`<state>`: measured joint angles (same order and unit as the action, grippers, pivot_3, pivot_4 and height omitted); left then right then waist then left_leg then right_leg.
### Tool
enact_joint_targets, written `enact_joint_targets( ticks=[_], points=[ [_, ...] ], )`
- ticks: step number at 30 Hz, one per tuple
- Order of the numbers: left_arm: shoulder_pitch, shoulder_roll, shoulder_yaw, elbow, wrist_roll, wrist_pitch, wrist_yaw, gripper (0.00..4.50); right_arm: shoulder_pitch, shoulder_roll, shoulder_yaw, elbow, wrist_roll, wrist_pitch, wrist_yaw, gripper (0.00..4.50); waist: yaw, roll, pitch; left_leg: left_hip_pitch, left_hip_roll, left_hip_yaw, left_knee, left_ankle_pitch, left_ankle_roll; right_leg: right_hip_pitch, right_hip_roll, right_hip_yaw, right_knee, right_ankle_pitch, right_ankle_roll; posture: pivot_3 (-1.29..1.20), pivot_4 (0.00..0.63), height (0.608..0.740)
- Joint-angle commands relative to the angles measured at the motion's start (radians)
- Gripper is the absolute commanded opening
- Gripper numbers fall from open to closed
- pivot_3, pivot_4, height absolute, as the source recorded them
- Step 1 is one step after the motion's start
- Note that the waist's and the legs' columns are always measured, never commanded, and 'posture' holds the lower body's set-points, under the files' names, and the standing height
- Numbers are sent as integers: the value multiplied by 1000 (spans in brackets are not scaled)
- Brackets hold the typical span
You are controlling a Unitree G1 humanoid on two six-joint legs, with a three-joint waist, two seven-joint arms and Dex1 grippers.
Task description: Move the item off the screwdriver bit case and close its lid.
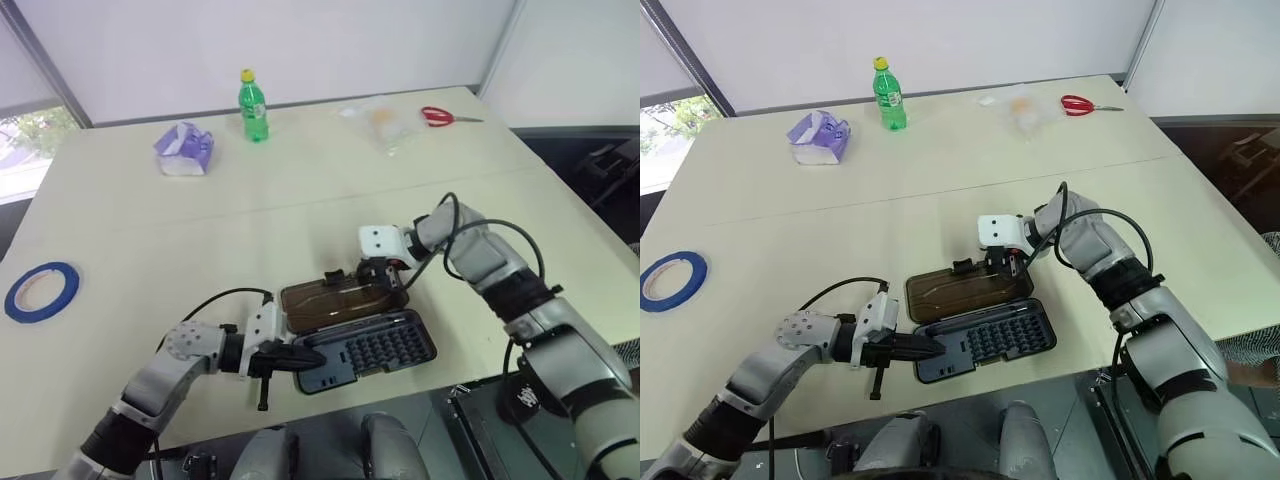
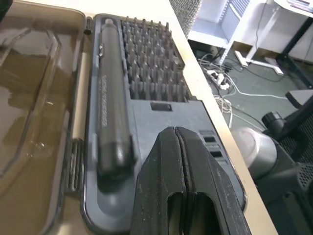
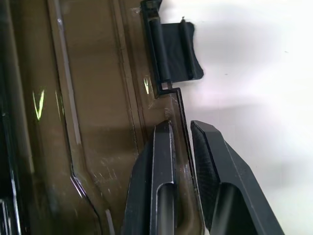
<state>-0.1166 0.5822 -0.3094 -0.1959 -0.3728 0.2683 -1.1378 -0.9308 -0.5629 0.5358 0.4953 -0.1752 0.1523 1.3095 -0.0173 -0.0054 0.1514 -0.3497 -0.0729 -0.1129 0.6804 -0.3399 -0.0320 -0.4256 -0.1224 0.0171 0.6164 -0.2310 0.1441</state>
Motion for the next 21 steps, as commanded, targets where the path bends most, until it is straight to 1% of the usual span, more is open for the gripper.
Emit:
enact_joint_targets(
  ticks=[1, 5, 7, 10, 13, 17, 21],
  points=[
    [14, 1, -12, 31, 49, 13, 35, 0, -15, 44, 38, 143, -54, -57, 0, 23, -2, 0, -3, 1, 0, 0, 0, 0, 0, 1, 0, 0, 0, 0, 0, 0, 150, 740],
    [21, 6, -9, 26, 47, 16, 38, 0, -35, 64, 40, 212, -82, -123, 3, 23, -3, -1, -5, 7, 1, 0, -3, 0, 0, 6, 1, 1, 0, 0, 0, 0, 150, 740],
    [22, 8, -5, 25, 46, 18, 39, 0, -35, 70, 35, 219, -84, -133, 7, 23, -3, -1, -5, 13, 1, 0, -4, -3, 5, 11, 1, 1, -1, 0, 0, 0, 150, 740],
    [20, 10, 2, 29, 42, 22, 40, 0, -30, 68, 29, 207, -91, -157, 9, 23, -3, -1, -5, 13, 1, 0, -4, -3, 5, 12, 2, 1, -1, 0, 0, 0, 150, 740],
    [18, 11, 12, 26, 31, 35, 42, 0, -24, 55, 18, 169, -108, -183, -22, 23, -3, -1, -5, 13, 1, 0, -4, -3, 5, 12, 2, 1, -1, 0, 0, 0, 150, 740],
    [26, 21, 34, -4, -7, 83, 41, 0, -6, 11, 5, 57, -168, -250, -101, 23, -4, 0, -5, 12, 1, 0, -5, -3, 5, 11, 2, 1, -1, 0, 0, 0, 150, 740],
    [38, 53, 78, -59, -69, 157, 37, 0, 50, -14, -56, -151, -169, -200, -155, 23, -3, 1, -4, 10, 1, 1, -4, -3, 4, 7, 2, 2, 0, 0, 0, 0, 150, 740]
  ],
)
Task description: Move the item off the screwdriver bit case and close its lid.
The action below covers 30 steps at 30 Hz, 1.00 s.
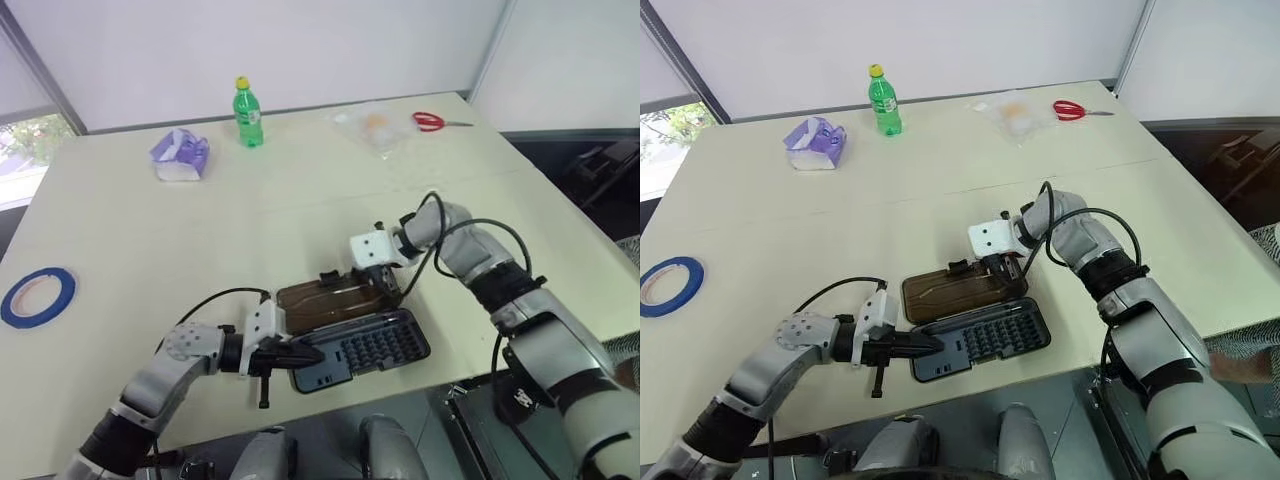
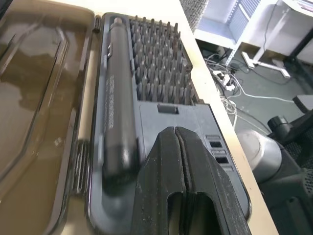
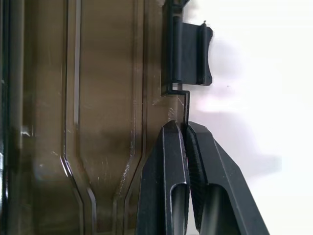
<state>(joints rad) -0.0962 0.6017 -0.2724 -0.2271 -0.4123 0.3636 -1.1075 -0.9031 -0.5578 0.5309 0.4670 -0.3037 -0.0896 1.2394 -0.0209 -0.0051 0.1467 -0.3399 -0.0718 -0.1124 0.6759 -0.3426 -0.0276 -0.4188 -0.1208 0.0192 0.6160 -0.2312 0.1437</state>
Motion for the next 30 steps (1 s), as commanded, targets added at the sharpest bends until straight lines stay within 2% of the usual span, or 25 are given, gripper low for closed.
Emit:
enact_joint_targets(
  ticks=[1, 7, 14, 20, 25, 28, 30],
  points=[
    [20, 41, 51, -39, -42, 77, 5, 0, 34, -22, -61, -162, -45, 58, -101, 23, 1, 1, 1, -2, 0, 0, 0, 0, -1, -2, 0, 0, 0, 0, 0, 0, 150, 740],
    [11, 111, 175, -107, -176, 214, 0, 0, 132, -55, -125, -430, -105, 156, -191, 23, 6, 2, 2, -17, 0, 0, 2, 3, -6, -17, 0, 0, 3, 0, 0, 0, 150, 740],
    [-53, 131, 331, -98, -305, 331, 43, 0, 191, -59, -164, -601, -130, 282, -218, 23, 6, 2, 6, -19, 0, 0, 1, 3, -5, -18, 0, 0, 1, 0, 0, 0, 150, 740],
    [-143, 115, 443, -48, -398, 412, 116, 0, 200, -61, -167, -669, -143, 339, -231, 23, 6, 2, 7, -19, 0, 0, 1, 3, -6, -18, 0, 0, 1, 0, 0, 0, 150, 740],
    [-225, 88, 469, 72, -362, 383, 175, 0, 207, -57, -160, -698, -148, 366, -237, 23, 6, 2, 7, -19, -1, 0, 1, 3, -6, -18, 0, 0, 1, 0, 0, 0, 150, 740],
    [-283, 39, 484, 158, -337, 347, 235, 0, 211, -56, -157, -706, -149, 374, -240, 23, 7, 2, 7, -19, -1, 0, 1, 3, -6, -18, 0, 0, 0, 0, 0, 0, 150, 740],
    [-300, 29, 457, 197, -295, 319, 241, 0, 213, -56, -157, -711, -148, 378, -241, 23, 7, 0, 8, -19, -1, 0, 1, 3, -6, -18, 0, 0, 0, 0, 0, 0, 150, 740]
  ],
)
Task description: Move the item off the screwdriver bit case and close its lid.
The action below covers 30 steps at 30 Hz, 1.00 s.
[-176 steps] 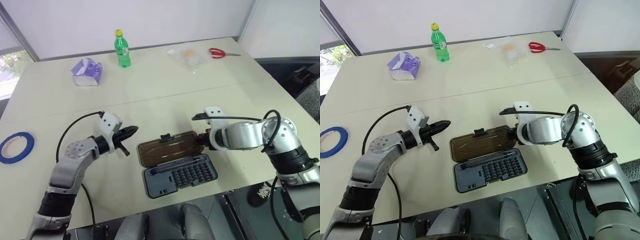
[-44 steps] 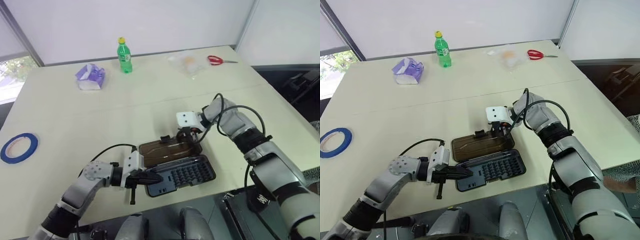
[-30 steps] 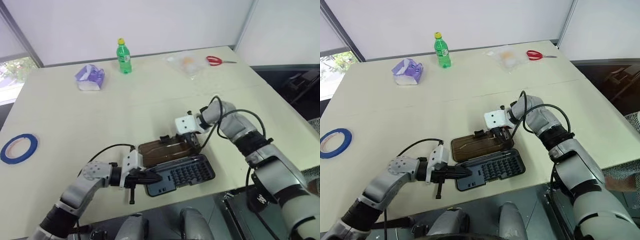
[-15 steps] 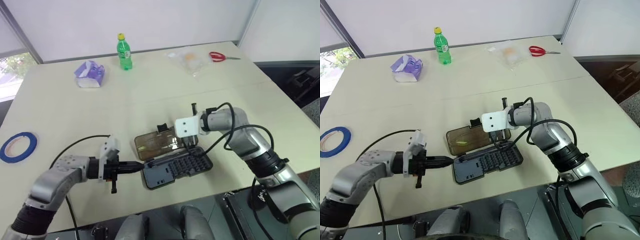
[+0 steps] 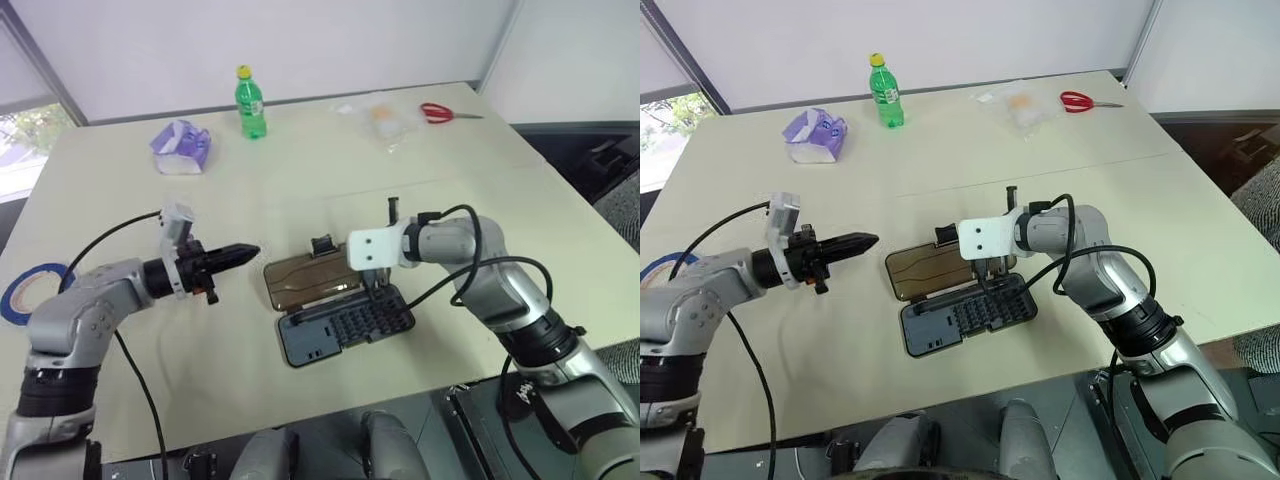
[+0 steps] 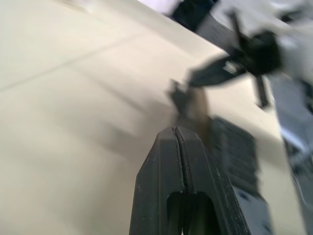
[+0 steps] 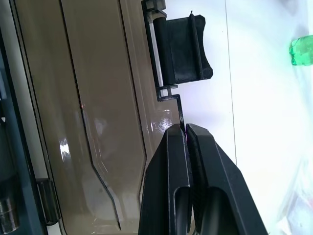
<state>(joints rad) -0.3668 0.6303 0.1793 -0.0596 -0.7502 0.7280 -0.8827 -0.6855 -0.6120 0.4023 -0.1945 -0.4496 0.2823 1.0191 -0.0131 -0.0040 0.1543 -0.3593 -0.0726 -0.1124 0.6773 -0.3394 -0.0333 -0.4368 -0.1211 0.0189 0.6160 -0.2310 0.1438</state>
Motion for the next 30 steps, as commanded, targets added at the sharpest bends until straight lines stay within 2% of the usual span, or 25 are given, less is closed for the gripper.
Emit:
enact_joint_targets(
  ticks=[1, 5, 10, 19, 22, 25, 30],
  points=[
    [-32, -1, -7, 40, 62, -60, 11, 0, -5, -1, -28, -49, -2, 8, -21, 23, -1, -1, 1, 0, 0, 0, 0, 0, 0, 0, 0, 0, 0, 0, 0, 0, 150, 740],
    [-47, -64, -93, 116, 151, -132, 0, 0, 6, 7, -30, -68, 12, 33, -18, 23, -1, -1, 1, 0, 0, 0, -1, 0, 0, 0, 0, 0, -1, 0, 0, 0, 150, 740],
    [-44, -95, -202, 153, 231, -195, -72, 0, -1, 11, -33, -76, 17, 57, -20, 23, -1, -3, 2, -1, 0, 0, 0, 0, 0, -1, 0, 0, -1, 0, 0, 0, 150, 740],
    [-65, -120, -216, 187, 269, -231, -119, 0, -4, -2, -30, -88, 12, 67, -21, 23, -1, -2, 2, -5, 0, 0, 1, 0, 0, -5, 0, 0, 0, 0, 0, 0, 150, 740],
    [-64, -129, -218, 188, 273, -231, -125, 0, -12, -12, -39, -89, 16, 80, -10, 963, -1, -2, 2, -6, 0, 0, 1, 0, 0, -5, 0, 0, 0, 0, 0, 0, 150, 740],
    [-64, -137, -218, 185, 277, -230, -132, 0, -20, -29, -66, -116, 51, 145, 37, 2475, 0, -2, 2, -7, 0, 0, 2, 0, 0, -5, 0, 0, 0, 0, 0, 0, 150, 740],
    [-62, -142, -216, 171, 274, -221, -148, 0, -16, -69, -152, -215, 133, 301, 94, 2475, 0, -2, 2, -10, -1, -2, 4, 0, 0, -7, 0, -2, 0, 0, 0, 0, 150, 740]
  ],
)
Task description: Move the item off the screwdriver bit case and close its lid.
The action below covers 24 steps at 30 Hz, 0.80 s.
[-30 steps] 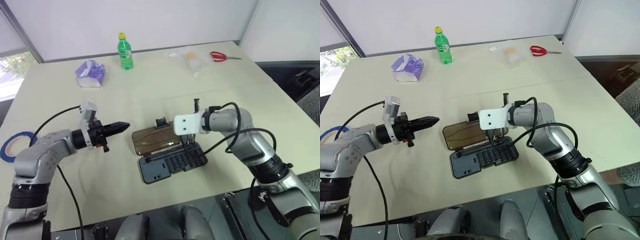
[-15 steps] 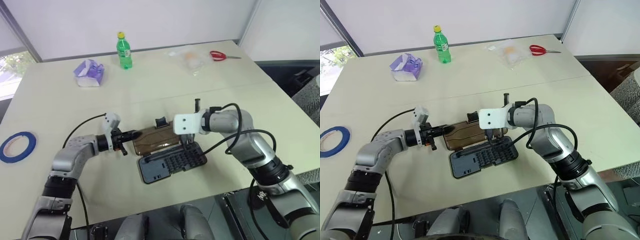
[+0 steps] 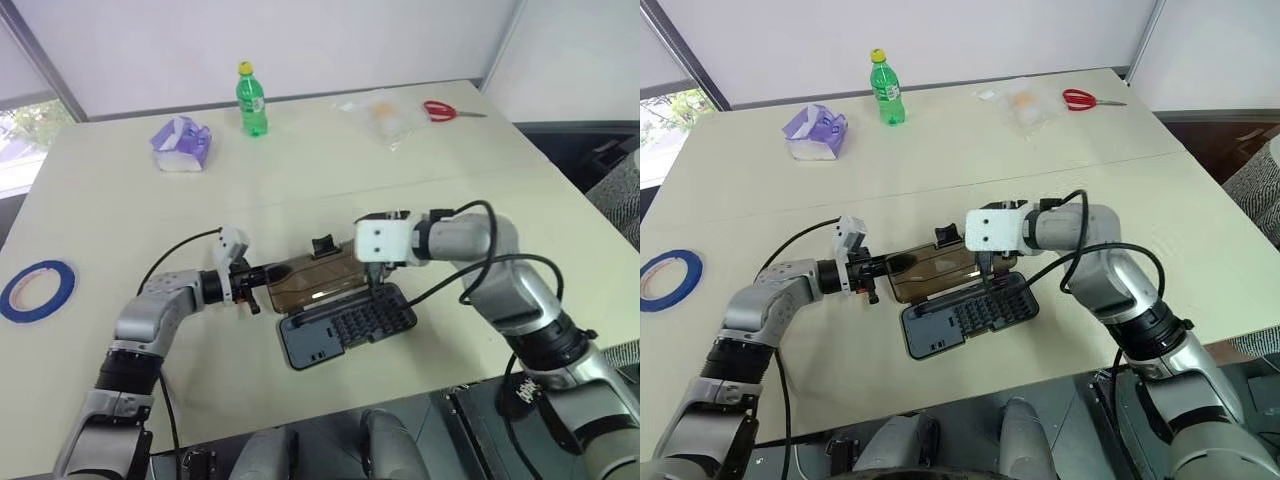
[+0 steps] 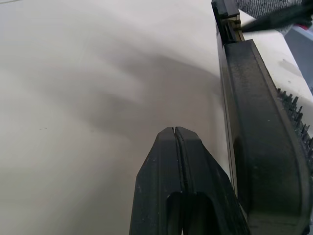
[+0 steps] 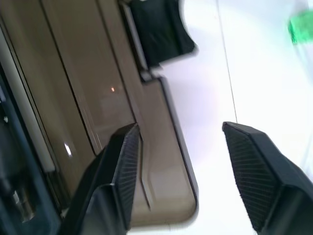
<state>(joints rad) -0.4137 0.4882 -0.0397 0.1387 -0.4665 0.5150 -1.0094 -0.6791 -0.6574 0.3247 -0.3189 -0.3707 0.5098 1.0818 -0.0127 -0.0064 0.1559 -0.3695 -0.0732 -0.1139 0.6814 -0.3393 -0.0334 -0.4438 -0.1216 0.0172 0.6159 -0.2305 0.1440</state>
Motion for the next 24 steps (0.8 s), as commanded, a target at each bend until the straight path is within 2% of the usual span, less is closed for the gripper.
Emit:
enact_joint_targets(
  ticks=[1, 9, 15, 20, 24],
  points=[
    [-16, 0, 4, -32, -13, -4, -25, 0, -22, -29, -95, -110, 75, 106, 38, 2475, 0, 0, 0, 0, 0, 0, 0, 0, 0, 0, 0, 0, 0, 0, 0, 0, 150, 740],
    [-18, 40, 14, -138, -79, 88, -92, 0, -18, -124, -218, -197, 209, 285, 54, 2475, 1, 0, 0, -2, 0, -1, 1, 0, 0, -1, -1, -1, 0, 0, 0, 0, 150, 740],
    [-23, 140, -7, -266, -169, 204, -209, 0, 6, -157, -256, -214, 282, 350, 10, 2475, 0, 0, 0, -2, 0, -1, 0, 0, 0, -1, -1, -1, 0, 0, 0, 0, 150, 740],
    [-1, 198, -97, -304, -146, 206, -297, 0, 3, -203, -262, -180, 302, 333, -31, 2475, 2, 0, 0, -2, 0, -1, 1, 0, 0, -1, -1, -1, 0, 0, 0, 0, 150, 740],
    [12, 162, -173, -271, -90, 150, -294, 0, -8, -219, -256, -166, 321, 329, -63, 2475, 2, 0, 0, -2, -1, 0, 1, 0, 0, -1, -2, -1, 0, 0, 0, 0, 150, 740]
  ],
)
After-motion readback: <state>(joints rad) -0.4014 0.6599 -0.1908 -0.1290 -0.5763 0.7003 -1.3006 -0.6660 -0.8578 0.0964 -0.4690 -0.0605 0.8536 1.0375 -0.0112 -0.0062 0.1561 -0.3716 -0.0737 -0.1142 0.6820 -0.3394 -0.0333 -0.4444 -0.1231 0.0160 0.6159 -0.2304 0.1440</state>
